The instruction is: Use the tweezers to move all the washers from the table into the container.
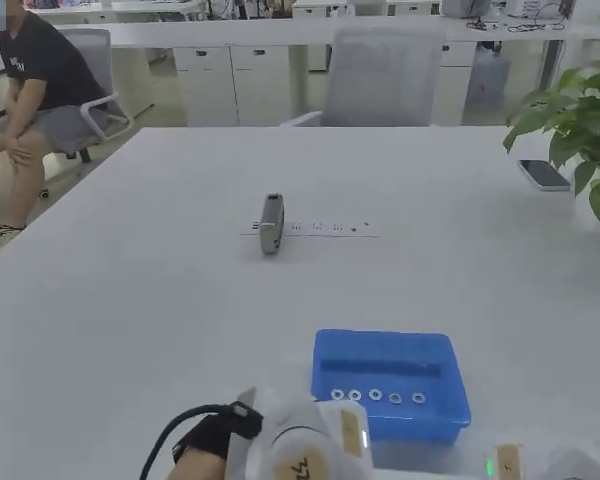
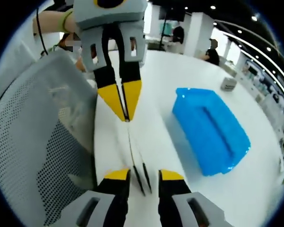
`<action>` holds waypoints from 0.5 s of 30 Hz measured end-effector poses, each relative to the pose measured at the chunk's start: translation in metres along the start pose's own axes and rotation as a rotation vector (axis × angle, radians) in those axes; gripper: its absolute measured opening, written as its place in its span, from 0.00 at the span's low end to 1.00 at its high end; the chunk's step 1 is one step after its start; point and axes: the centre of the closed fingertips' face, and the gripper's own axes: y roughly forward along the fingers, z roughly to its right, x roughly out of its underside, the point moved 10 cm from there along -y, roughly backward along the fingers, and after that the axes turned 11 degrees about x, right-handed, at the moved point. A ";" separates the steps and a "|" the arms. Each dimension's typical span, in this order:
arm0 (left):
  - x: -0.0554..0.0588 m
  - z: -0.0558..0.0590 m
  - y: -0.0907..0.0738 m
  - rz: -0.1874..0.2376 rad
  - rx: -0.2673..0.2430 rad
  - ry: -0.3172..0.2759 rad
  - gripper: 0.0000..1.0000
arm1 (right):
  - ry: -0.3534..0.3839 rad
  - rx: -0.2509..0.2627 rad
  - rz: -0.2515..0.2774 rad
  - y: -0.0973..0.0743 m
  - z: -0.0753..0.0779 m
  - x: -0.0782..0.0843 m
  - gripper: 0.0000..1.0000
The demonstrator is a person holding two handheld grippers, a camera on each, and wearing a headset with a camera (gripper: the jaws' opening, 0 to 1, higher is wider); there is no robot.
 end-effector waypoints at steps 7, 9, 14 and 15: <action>0.008 -0.008 0.012 -0.065 0.038 -0.032 0.00 | 0.205 0.082 0.111 -0.037 0.007 0.011 0.45; 0.009 -0.009 0.014 -0.088 0.050 -0.040 0.00 | 0.252 0.119 0.138 -0.050 0.012 0.016 0.50; 0.011 -0.011 0.020 -0.163 0.061 -0.047 0.00 | 0.435 0.159 0.224 -0.074 0.016 0.020 0.58; 0.012 -0.011 0.021 -0.193 0.058 -0.037 0.00 | 0.474 0.158 0.251 -0.078 0.018 0.021 0.59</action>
